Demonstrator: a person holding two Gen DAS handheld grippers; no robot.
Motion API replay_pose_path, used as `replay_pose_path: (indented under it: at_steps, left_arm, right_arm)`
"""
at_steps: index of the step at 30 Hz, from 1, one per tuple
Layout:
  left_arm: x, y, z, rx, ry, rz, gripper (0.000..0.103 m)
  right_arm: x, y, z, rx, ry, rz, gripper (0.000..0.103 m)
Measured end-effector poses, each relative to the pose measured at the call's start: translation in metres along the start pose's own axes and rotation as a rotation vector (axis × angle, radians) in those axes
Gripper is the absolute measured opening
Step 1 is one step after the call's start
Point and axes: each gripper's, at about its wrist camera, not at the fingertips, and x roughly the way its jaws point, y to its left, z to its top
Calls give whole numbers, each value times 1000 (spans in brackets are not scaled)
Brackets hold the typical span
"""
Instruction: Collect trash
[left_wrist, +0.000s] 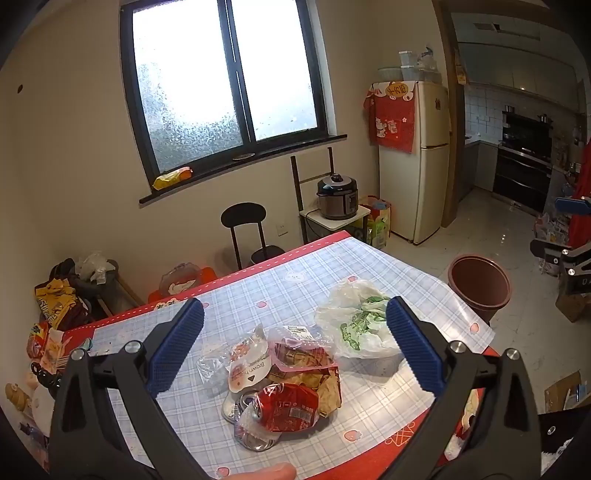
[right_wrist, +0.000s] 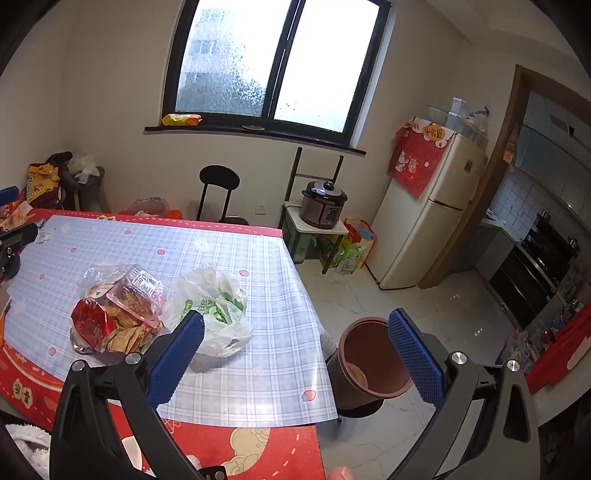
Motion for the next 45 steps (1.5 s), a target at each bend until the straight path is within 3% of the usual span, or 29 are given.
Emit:
replay_pose_path:
  at_steps: [8, 14, 45]
  left_arm:
    - [0, 0, 0, -5, -7, -4, 97]
    - [3, 5, 7, -4, -4, -3, 97]
    - [-2, 7, 2, -26, -24, 14, 97]
  right_arm:
    - [-2, 1, -3, -5, -3, 0, 98]
    - [-2, 7, 21, -12, -3, 2, 98]
    - [9, 10, 13, -21, -16, 23, 98]
